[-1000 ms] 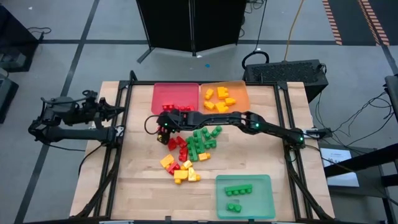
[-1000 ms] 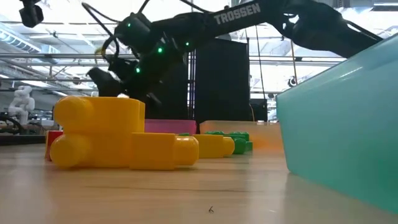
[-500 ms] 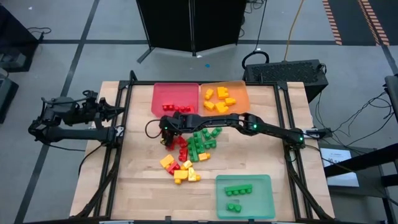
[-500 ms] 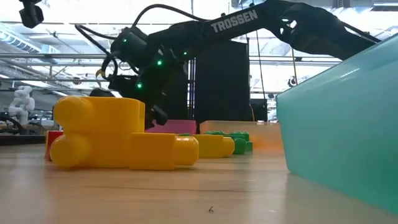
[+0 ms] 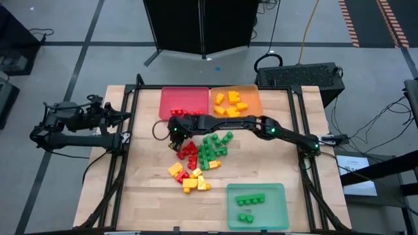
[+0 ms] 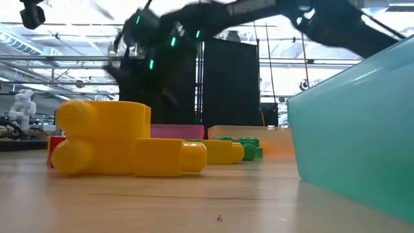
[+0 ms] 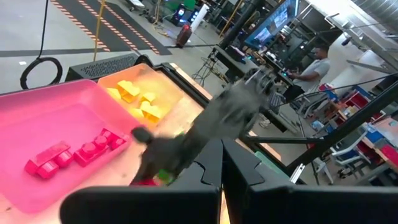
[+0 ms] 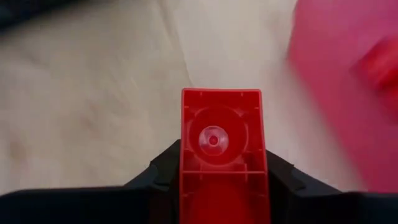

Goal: Sort blocks
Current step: Put the red game piece into the red bin, then put the green game piece into the green bin

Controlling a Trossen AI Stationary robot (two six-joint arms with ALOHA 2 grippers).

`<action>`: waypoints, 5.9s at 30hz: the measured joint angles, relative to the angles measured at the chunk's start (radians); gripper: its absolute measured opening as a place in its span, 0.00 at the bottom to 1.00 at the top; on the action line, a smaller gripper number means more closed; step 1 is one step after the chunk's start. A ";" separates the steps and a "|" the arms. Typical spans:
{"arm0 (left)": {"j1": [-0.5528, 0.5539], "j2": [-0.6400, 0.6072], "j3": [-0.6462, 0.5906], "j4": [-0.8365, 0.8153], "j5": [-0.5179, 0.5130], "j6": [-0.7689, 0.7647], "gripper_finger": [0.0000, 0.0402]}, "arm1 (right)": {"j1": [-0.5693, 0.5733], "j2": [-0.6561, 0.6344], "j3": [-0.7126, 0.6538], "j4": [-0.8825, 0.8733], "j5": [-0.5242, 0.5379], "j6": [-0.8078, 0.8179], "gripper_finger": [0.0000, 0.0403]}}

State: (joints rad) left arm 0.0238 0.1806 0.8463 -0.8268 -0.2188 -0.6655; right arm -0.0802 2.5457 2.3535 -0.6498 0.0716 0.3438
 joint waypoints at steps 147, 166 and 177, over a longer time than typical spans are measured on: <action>0.000 0.000 0.000 -0.111 -0.070 0.024 0.00 | 0.081 -0.086 -0.157 -0.323 0.044 0.382 0.86; 0.000 0.000 0.000 -0.111 -0.074 0.045 0.00 | 0.065 -0.071 -0.240 -0.253 -0.007 0.350 0.48; 0.000 0.000 0.000 -0.111 -0.079 0.050 0.00 | 0.012 -0.065 -0.047 -0.307 0.007 0.235 0.48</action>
State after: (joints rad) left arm 0.0239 0.1806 0.8463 -0.9382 -0.2974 -0.6151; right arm -0.0685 2.4805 2.3068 -0.9565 0.0784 0.5787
